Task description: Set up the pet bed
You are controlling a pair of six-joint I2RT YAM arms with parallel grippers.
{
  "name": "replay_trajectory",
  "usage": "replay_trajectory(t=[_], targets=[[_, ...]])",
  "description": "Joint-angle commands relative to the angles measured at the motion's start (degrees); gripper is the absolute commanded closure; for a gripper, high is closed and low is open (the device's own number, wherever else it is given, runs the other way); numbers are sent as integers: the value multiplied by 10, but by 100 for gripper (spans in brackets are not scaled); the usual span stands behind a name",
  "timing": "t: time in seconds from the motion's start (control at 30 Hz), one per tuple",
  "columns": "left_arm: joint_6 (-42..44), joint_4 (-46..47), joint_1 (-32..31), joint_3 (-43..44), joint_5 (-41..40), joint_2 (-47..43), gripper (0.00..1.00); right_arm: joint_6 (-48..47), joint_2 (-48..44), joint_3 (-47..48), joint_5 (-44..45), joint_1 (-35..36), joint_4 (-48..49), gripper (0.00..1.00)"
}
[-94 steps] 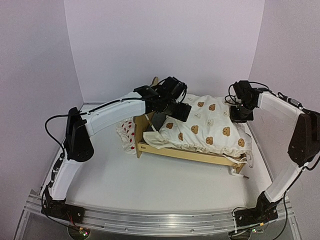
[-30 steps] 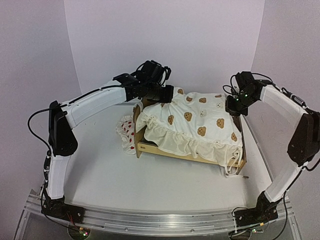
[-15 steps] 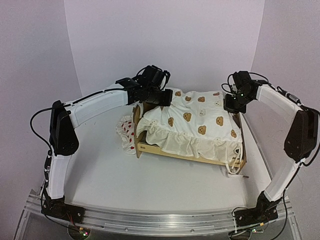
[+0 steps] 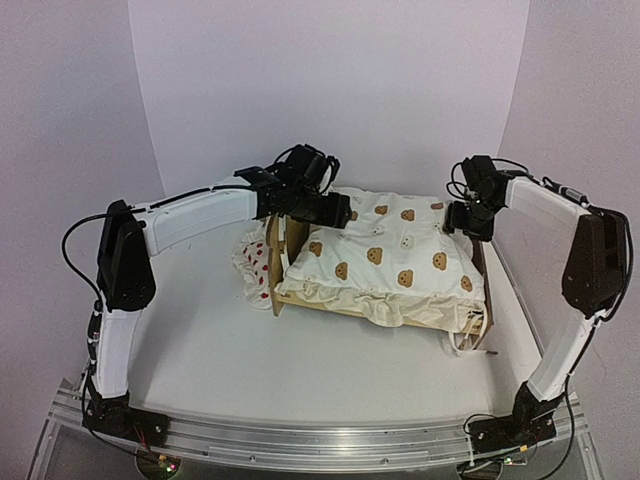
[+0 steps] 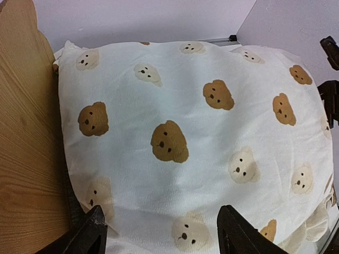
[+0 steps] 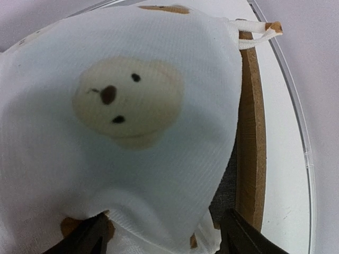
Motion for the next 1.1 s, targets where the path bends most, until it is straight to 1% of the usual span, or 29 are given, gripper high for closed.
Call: replay_trajectory(t=[0.0, 0.1, 0.2, 0.3, 0.4, 0.5, 0.6, 0.7, 0.77, 0.9, 1.07], targets=[[7, 1, -14, 4, 2, -103, 22, 3, -4, 52, -34, -5, 7, 21], [16, -24, -20, -1, -18, -144, 21, -2, -19, 74, -63, -3, -9, 16], [18, -52, -21, -29, -69, -190, 21, -17, -52, 65, -91, 13, -12, 15], [11, -69, -19, -83, -135, -237, 22, -38, -85, 43, -119, 43, -9, 15], [-7, -74, 3, -149, -152, -278, 25, -44, -116, 5, -171, 79, 29, 15], [-20, -45, 41, -221, -127, -311, 28, -45, -144, -45, -242, 121, 102, 16], [-25, -15, 77, -271, -86, -332, 29, -65, -137, -57, -269, 189, 146, 16], [-28, 13, 111, -304, -35, -337, 30, -92, -90, -32, -260, 251, 150, 17], [-28, 31, 132, -320, 5, -335, 30, -99, -58, -13, -255, 274, 151, 18], [-25, 49, 160, -337, 50, -324, 31, -107, -4, 18, -245, 305, 158, 18], [5, 52, 168, -347, 84, -315, 33, -124, 34, 38, -228, 329, 158, 19]])
